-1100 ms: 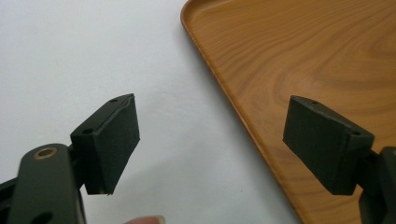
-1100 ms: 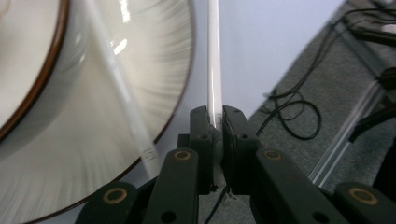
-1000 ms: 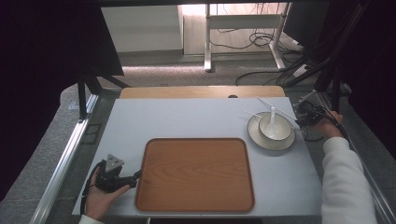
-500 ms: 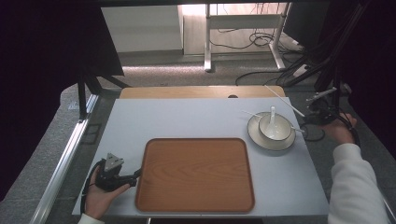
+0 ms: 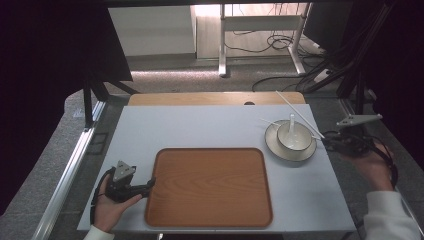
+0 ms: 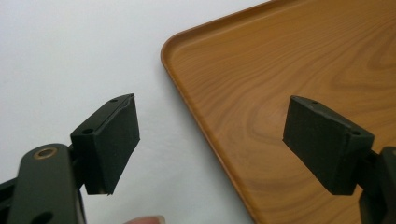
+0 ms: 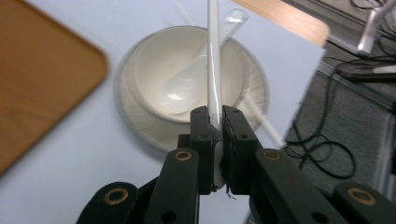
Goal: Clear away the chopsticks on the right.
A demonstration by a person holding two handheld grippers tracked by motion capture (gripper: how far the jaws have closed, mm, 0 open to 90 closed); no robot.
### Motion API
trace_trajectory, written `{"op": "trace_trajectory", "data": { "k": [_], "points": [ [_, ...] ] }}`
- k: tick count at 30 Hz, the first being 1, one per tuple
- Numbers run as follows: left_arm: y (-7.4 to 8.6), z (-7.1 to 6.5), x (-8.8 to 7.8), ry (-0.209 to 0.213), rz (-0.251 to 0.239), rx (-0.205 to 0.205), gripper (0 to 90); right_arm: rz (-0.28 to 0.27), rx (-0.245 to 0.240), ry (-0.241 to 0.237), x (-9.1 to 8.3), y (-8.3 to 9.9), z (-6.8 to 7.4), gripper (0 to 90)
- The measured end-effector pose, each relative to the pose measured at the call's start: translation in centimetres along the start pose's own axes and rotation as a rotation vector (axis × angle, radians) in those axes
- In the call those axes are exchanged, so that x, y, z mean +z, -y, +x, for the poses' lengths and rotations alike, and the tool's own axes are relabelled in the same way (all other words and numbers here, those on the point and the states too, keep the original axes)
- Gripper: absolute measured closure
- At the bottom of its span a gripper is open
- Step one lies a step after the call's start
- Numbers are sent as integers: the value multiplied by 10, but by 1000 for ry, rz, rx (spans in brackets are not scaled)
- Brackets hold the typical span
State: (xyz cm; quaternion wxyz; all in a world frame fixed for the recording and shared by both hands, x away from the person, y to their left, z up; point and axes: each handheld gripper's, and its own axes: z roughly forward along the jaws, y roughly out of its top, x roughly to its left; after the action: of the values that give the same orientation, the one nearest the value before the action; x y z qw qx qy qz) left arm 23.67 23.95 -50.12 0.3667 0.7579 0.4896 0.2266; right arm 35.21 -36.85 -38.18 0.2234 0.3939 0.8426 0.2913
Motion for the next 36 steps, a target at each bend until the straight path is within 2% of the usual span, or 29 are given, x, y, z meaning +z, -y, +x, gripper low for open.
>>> {"op": "trace_trajectory", "data": {
  "k": [5, 8, 15, 21, 27, 32, 36],
  "points": [
    [-1, -2, -1, 2, -5, 1, 181, -10, -15, -34, -12, 16, 29, 841],
    [-2, -3, -1, -2, -5, 2, 181, -36, -27, -76, -17, 23, 46, 841],
    [-3, -6, -2, -2, -6, 6, 181, -17, -92, -142, -15, 22, 92, 840],
    [-3, -7, -2, -5, -5, 6, 181, 23, -128, -198, 4, 11, 126, 840],
    [-1, -7, -3, -8, -1, 4, 181, 63, -136, -244, 29, 3, 149, 840],
    [1, -7, -3, -11, 4, 5, 181, 113, -155, -292, 52, 4, 171, 840],
    [2, -6, -4, -15, 6, 4, 181, 154, -172, -310, 66, 5, 185, 840]
  ]
}}
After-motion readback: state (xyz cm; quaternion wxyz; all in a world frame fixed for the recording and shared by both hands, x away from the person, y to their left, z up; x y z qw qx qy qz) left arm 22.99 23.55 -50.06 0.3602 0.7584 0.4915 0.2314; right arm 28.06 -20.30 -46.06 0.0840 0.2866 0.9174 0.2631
